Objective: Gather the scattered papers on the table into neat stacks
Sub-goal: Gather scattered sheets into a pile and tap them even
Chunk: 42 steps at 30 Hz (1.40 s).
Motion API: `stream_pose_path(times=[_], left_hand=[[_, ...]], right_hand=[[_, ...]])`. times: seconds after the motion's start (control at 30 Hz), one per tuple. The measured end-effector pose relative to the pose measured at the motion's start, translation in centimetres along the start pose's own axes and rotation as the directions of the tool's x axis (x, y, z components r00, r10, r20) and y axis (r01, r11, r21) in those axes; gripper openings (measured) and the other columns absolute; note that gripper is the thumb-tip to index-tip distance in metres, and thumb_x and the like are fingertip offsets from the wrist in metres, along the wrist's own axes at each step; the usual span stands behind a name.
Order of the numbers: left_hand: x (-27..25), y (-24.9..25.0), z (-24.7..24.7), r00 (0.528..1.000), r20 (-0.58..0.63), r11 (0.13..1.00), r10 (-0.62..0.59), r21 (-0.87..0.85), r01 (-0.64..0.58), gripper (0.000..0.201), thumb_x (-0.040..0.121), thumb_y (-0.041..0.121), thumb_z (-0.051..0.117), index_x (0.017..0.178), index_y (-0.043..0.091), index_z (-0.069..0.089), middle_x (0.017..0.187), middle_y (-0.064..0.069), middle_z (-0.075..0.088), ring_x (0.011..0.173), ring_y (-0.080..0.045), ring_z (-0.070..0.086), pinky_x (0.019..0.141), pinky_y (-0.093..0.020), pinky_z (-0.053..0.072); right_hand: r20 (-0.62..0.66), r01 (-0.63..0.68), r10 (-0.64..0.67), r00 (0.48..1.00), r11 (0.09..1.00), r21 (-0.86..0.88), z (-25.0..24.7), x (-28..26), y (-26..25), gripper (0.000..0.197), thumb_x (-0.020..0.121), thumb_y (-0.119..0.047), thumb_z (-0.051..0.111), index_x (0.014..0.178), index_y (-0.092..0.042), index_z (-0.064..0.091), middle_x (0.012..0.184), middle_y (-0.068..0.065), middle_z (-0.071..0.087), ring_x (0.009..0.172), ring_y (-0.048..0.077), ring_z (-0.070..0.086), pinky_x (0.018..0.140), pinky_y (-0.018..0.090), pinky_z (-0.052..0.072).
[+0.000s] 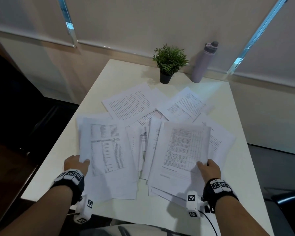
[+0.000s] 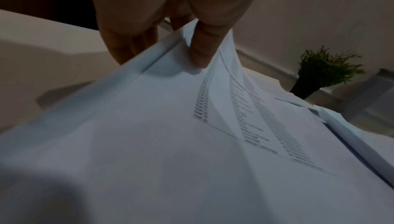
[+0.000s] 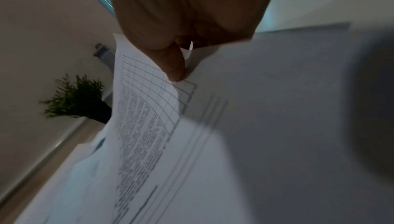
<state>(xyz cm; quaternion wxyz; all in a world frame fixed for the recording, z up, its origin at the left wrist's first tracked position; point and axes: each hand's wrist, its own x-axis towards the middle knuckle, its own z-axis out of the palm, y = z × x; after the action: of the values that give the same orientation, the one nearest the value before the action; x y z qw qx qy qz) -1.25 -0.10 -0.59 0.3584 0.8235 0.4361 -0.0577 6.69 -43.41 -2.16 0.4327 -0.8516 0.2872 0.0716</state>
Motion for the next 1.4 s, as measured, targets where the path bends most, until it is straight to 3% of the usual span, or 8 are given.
stream_pose_path(times=[0.17,0.27,0.5,0.63,0.77,0.87,1.17,1.4], left_hand=[[-1.1,0.4,0.4,0.998,0.054,1.0,0.015,0.017,-0.016,0.021,0.077,0.009,0.066,0.091,-0.007,0.067,0.093,-0.024,0.07,0.078,-0.033,0.064,0.068,-0.028,0.046],[-1.8,0.4,0.3,0.998,0.053,0.998,0.039,0.043,-0.042,0.027,0.078,0.01,0.067,0.1,-0.005,0.064,0.1,-0.025,0.068,0.087,-0.037,0.065,0.07,-0.032,0.048],[-3.1,0.6,-0.3,0.999,-0.047,0.987,0.014,-0.16,-0.021,0.063,0.083,-0.003,0.054,0.138,0.016,0.028,0.095,-0.016,0.057,0.086,-0.035,0.057,0.079,-0.041,0.045],[-3.4,1.2,-1.2,0.983,-0.116,0.989,0.144,0.005,-0.145,0.026,0.086,-0.005,0.045,0.108,-0.007,0.059,0.108,-0.03,0.054,0.095,-0.043,0.055,0.084,-0.042,0.044],[-4.1,1.7,-2.7,0.976,-0.164,0.986,0.146,-0.053,-0.157,0.015,0.089,0.001,0.04,0.085,0.01,0.051,0.069,-0.008,0.05,0.062,-0.028,0.049,0.064,-0.032,0.042],[-5.0,2.8,-4.4,0.96,-0.246,0.976,0.138,-0.13,-0.173,0.013,0.091,0.004,0.04,0.087,0.014,0.047,0.068,-0.005,0.046,0.062,-0.026,0.046,0.065,-0.032,0.04],[-5.6,5.6,-6.8,0.941,-0.329,0.873,0.074,-0.434,-0.22,0.03,0.091,0.007,0.046,0.121,0.007,0.053,0.122,-0.024,0.06,0.113,-0.04,0.055,0.094,-0.039,0.04],[-4.4,4.9,-1.7,0.977,0.06,0.89,0.203,-0.428,-0.159,0.033,0.086,0.011,0.057,0.12,0.01,0.057,0.116,-0.018,0.064,0.108,-0.036,0.06,0.096,-0.047,0.046]], right_hand=[[-0.133,-0.05,0.03,0.991,0.987,-0.15,-0.3,-0.5,1.7,0.035,0.075,-0.005,0.064,0.047,-0.01,0.043,0.055,0.007,0.049,0.058,0.027,0.049,0.056,0.024,0.038],[-0.141,-0.016,-0.011,0.99,0.983,-0.185,0.2,-0.4,2.3,0.044,0.073,-0.002,0.062,0.047,-0.017,0.031,0.071,0.007,0.044,0.064,0.023,0.042,0.064,0.026,0.036],[-0.078,0.094,-0.101,0.992,0.992,-0.087,0.3,-1.3,1.5,0.009,0.089,-0.002,0.051,0.086,-0.011,0.048,0.09,0.01,0.056,0.085,0.025,0.052,0.078,0.029,0.039],[-0.089,0.18,-0.176,0.98,0.983,0.042,-0.6,-2.4,-0.8,0.023,0.09,0.0,0.048,0.106,-0.016,0.053,0.105,0.017,0.063,0.085,0.027,0.054,0.075,0.03,0.043],[-0.052,0.201,-0.194,0.98,0.963,0.18,-1.3,-2.9,-2.9,0.068,0.09,0.001,0.05,0.142,-0.039,0.028,0.136,0.014,0.049,0.117,0.031,0.053,0.097,0.031,0.039],[-0.021,0.21,-0.21,0.978,0.961,0.181,-1.3,-2.7,-3.7,0.075,0.091,0.0,0.049,0.148,-0.039,0.019,0.147,0.018,0.041,0.131,0.031,0.045,0.101,0.028,0.03],[-0.045,0.279,-0.276,0.96,0.954,0.105,-0.7,-2.7,-5.1,0.032,0.089,-0.001,0.045,0.116,-0.013,0.057,0.094,0.011,0.06,0.082,0.028,0.058,0.062,0.025,0.043],[0.13,0.191,-0.256,0.958,0.906,0.377,1.0,-4.9,-7.2,0.024,0.086,0.002,0.053,0.098,-0.017,0.062,0.099,0.005,0.068,0.094,0.028,0.063,0.089,0.041,0.053]])
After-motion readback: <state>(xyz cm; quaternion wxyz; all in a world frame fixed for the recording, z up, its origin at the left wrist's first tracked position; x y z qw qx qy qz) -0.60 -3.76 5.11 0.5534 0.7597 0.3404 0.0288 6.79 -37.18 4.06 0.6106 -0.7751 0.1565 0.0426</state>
